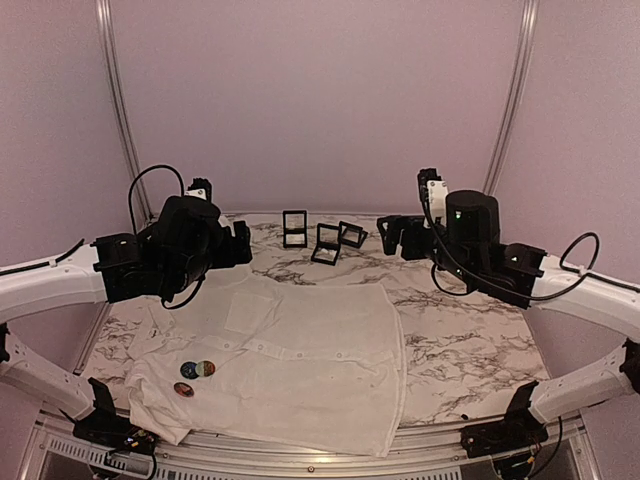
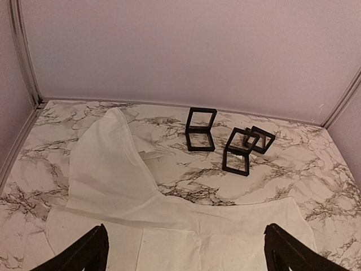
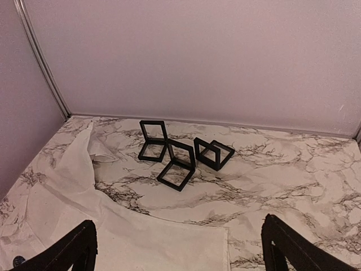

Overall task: Remove the brooch from the garment
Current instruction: Take away the flattened clothing from the center of the board.

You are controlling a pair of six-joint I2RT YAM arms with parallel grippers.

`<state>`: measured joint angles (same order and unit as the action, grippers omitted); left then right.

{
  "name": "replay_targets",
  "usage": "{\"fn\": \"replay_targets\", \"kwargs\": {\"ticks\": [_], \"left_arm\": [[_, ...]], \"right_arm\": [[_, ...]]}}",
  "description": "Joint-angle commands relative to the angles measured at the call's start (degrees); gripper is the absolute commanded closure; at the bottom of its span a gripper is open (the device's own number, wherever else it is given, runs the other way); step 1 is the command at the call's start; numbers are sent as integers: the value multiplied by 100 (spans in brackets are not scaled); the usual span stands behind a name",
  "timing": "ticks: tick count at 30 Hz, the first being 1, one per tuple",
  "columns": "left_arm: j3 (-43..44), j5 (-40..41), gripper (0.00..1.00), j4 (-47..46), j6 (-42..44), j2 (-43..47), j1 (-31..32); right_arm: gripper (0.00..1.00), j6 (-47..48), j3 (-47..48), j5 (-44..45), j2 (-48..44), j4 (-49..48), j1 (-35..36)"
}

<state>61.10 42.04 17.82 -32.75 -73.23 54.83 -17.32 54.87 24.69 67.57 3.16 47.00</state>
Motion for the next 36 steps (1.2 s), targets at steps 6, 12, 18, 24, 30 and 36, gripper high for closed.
{"fn": "replay_targets", "kwargs": {"ticks": [6,12,18,24,30,36], "left_arm": [[17,131,1,125,-164,-16,-79],[-79,-113,1,644,-873,-157,-429],[-714,-837,1,1093,-2003,-83,-1016],[-1613,-1280,3,1057,-2694,180,-1446],[-2240,-1531,4,980,-3150,112,-2223],[-2560,-1986,5,203,-2982,-20,-3345]], "right_arm": [[2,178,169,-303,370,96,11],[2,267,632,-847,1279,419,64],[2,372,1157,-1246,2498,619,357],[2,66,1323,-1188,3319,894,366],[3,-430,1210,-1135,3596,1198,38],[3,-678,591,-1255,3251,902,-396]]}}
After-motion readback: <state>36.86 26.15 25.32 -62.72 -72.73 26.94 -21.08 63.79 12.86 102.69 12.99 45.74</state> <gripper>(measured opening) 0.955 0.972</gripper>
